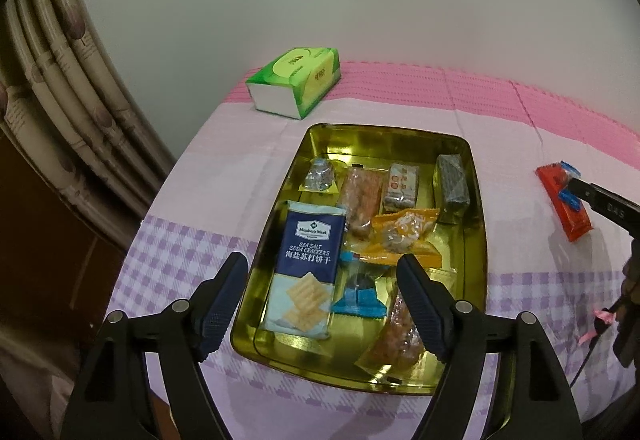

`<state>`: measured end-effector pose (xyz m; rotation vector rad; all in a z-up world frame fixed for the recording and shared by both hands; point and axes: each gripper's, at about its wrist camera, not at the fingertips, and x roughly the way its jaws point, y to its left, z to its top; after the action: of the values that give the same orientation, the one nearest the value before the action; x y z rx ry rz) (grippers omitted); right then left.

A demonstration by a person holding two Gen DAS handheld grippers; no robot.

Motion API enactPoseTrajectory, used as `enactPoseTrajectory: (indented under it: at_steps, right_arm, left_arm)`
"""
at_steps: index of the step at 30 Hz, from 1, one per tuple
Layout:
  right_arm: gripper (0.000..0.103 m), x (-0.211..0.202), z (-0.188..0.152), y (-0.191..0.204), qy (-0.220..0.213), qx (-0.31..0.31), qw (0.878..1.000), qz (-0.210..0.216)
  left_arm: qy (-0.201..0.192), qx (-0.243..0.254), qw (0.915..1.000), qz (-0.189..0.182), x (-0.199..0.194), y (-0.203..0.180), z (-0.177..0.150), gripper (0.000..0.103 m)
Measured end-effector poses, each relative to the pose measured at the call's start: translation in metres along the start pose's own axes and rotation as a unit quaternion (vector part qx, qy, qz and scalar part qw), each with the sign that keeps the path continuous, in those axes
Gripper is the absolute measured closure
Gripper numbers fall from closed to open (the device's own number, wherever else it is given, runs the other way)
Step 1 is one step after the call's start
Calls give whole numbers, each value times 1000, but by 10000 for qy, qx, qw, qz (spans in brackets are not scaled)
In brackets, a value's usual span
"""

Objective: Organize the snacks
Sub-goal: 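Release the grey block in the tin and grasp the blue-wrapped candy with the right gripper, then grasp the red snack bag with the left gripper while the right holds the blue candy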

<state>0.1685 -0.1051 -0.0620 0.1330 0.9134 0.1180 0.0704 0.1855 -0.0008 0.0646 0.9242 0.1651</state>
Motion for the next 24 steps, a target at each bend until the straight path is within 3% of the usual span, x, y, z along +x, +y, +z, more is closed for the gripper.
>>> enactPoseTrajectory:
  at_steps: [2,5,8,13,17,21,24]
  right_arm:
    - [55,4,1,1,-15,-31,10000,-31]
    - [73,19,4,2,182,-81,9998,-3]
    - [82,18,6,4,197,-169,9994,211]
    - [82,-28,-6,-19,-129,-437,9987,225]
    - [82,-54,-31,-83,-156,-469,9973,-543]
    - [82,-64,-56,-151,-83,-234,9911,-1309]
    - [82,-65,-70,-184,-70,21,9884,-1517]
  left_arm:
    - [15,1,10000,-4,2,1,0,26]
    - [59,-22,10000,-31,4,3,1,26]
    - [64,-11,10000,-6,5,4,1,26]
    - [-98,209,9995,-206,-6,-6,-1,26]
    - [-366,695,9949,-630,-34,-34,-6,26]
    - [-85,875,9827,-1630,-49,-73,-4,17]
    - [108,1045,9767,-1869,-47,-111,8,16]
